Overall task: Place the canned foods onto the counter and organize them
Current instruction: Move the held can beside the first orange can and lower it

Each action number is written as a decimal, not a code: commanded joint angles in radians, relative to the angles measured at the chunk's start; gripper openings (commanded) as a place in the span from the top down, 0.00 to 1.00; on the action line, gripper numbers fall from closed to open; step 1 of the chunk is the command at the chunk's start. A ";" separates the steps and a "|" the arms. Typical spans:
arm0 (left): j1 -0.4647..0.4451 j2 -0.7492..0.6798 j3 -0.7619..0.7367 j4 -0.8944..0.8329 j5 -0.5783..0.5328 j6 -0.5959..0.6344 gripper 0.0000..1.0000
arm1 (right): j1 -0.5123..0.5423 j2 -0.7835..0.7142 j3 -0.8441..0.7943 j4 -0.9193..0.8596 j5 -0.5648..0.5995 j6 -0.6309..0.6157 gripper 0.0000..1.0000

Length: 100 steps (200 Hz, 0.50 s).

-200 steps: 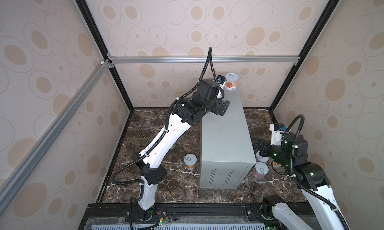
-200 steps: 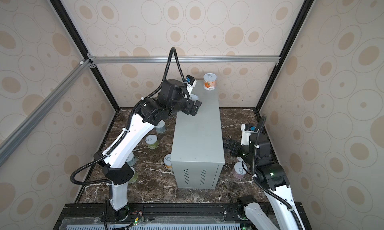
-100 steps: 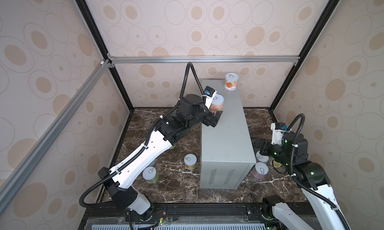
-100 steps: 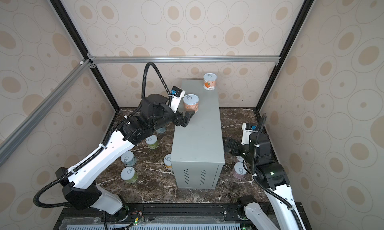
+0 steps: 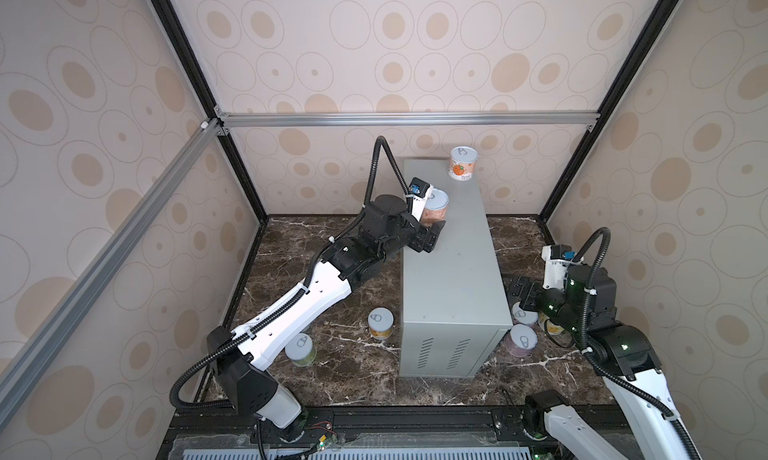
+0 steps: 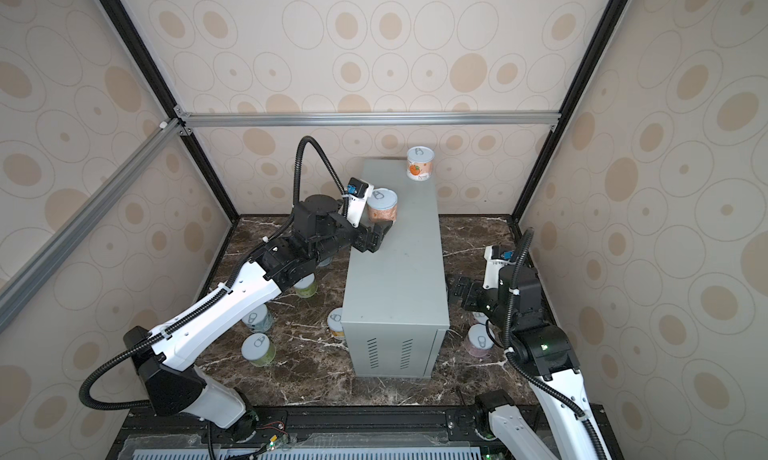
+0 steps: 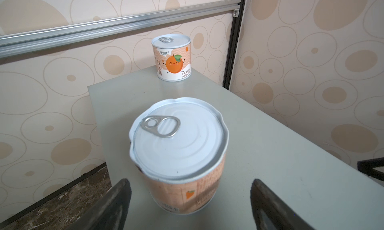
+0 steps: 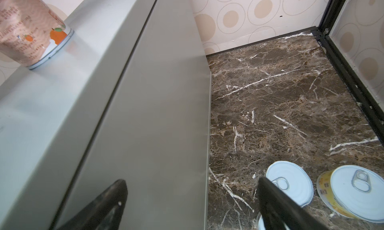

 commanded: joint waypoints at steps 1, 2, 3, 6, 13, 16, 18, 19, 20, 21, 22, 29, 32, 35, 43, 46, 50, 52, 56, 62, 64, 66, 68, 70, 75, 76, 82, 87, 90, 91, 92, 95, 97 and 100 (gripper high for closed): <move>0.021 0.031 0.031 0.049 0.019 -0.012 0.12 | 0.007 -0.011 -0.009 0.012 0.015 -0.015 0.00; 0.023 0.032 0.030 0.049 0.019 -0.012 0.12 | 0.006 -0.011 -0.009 0.013 0.015 -0.015 0.00; 0.023 0.033 0.031 0.050 0.020 -0.012 0.12 | 0.007 -0.012 -0.009 0.013 0.015 -0.015 0.01; 0.025 0.036 0.034 0.052 0.023 -0.013 0.12 | 0.006 -0.012 -0.009 0.013 0.015 -0.015 0.01; 0.029 0.046 0.041 0.054 0.027 -0.016 0.13 | 0.007 -0.012 -0.011 0.014 0.016 -0.015 0.00; 0.031 0.050 0.046 0.055 0.028 -0.018 0.13 | 0.007 -0.012 -0.012 0.015 0.018 -0.014 0.00; 0.032 0.053 0.048 0.055 0.029 -0.018 0.13 | 0.007 -0.012 -0.011 0.015 0.019 -0.013 0.01; 0.033 0.054 0.050 0.055 0.030 -0.019 0.13 | 0.007 -0.012 -0.011 0.014 0.019 -0.013 0.01; 0.033 0.057 0.052 0.054 0.030 -0.018 0.13 | 0.007 -0.012 -0.011 0.013 0.019 -0.012 0.00; 0.034 0.058 0.053 0.053 0.030 -0.019 0.14 | 0.007 -0.012 -0.011 0.013 0.019 -0.012 0.00; 0.035 0.059 0.055 0.054 0.031 -0.018 0.14 | 0.006 -0.012 -0.013 0.014 0.021 -0.013 0.00; 0.037 0.070 0.064 0.054 0.037 -0.019 0.14 | 0.007 -0.010 -0.014 0.013 0.025 -0.013 0.00; 0.039 0.074 0.068 0.054 0.038 -0.020 0.15 | 0.008 -0.010 -0.015 0.013 0.026 -0.012 0.00; 0.042 0.078 0.073 0.054 0.038 -0.019 0.15 | 0.006 -0.009 -0.016 0.013 0.029 -0.012 0.00; 0.045 0.090 0.084 0.054 0.039 -0.021 0.16 | 0.007 -0.009 -0.021 0.013 0.038 -0.009 0.00; 0.045 0.094 0.089 0.053 0.039 -0.022 0.17 | 0.007 -0.008 -0.022 0.013 0.042 -0.006 0.01; 0.048 0.100 0.095 0.054 0.040 -0.023 0.18 | 0.007 -0.006 -0.024 0.013 0.044 -0.004 0.00; 0.048 0.103 0.098 0.054 0.041 -0.023 0.18 | 0.007 -0.005 -0.025 0.013 0.045 -0.003 0.00; 0.050 0.108 0.103 0.054 0.039 -0.023 0.19 | 0.007 -0.004 -0.027 0.014 0.048 -0.001 0.01; 0.052 0.115 0.109 0.057 0.038 -0.025 0.20 | 0.006 -0.002 -0.029 0.015 0.050 0.002 0.00; 0.053 0.117 0.111 0.058 0.038 -0.025 0.20 | 0.006 -0.002 -0.029 0.016 0.050 0.005 0.00; 0.054 0.120 0.111 0.060 0.038 -0.027 0.20 | 0.006 -0.002 -0.029 0.016 0.050 0.006 0.00; 0.054 0.122 0.114 0.061 0.038 -0.028 0.21 | 0.006 -0.001 -0.031 0.016 0.050 0.007 0.00; 0.055 0.124 0.115 0.061 0.039 -0.028 0.21 | 0.006 -0.001 -0.032 0.017 0.050 0.009 0.00; 0.058 0.130 0.120 0.063 0.042 -0.030 0.22 | 0.006 0.001 -0.034 0.019 0.050 0.011 0.01; 0.059 0.131 0.121 0.064 0.042 -0.030 0.22 | 0.006 0.001 -0.035 0.019 0.049 0.011 0.01; 0.062 0.140 0.129 0.065 0.049 -0.030 0.24 | 0.006 0.004 -0.035 0.023 0.048 0.014 0.01; 0.064 0.145 0.136 0.064 0.051 -0.031 0.25 | 0.007 0.005 -0.037 0.026 0.046 0.017 0.00; 0.066 0.151 0.141 0.064 0.052 -0.030 0.26 | 0.006 0.006 -0.037 0.028 0.044 0.019 0.01; 0.066 0.153 0.142 0.064 0.053 -0.030 0.26 | 0.006 0.006 -0.038 0.028 0.044 0.020 0.00; 0.067 0.154 0.144 0.064 0.053 -0.030 0.27 | 0.006 0.006 -0.038 0.028 0.044 0.019 0.00; 0.067 0.158 0.149 0.064 0.053 -0.031 0.28 | 0.006 0.007 -0.040 0.030 0.042 0.021 0.00; 0.068 0.160 0.153 0.064 0.053 -0.030 0.28 | 0.006 0.007 -0.040 0.031 0.040 0.022 0.00; 0.070 0.164 0.155 0.064 0.053 -0.031 0.29 | 0.006 0.009 -0.041 0.034 0.039 0.023 0.00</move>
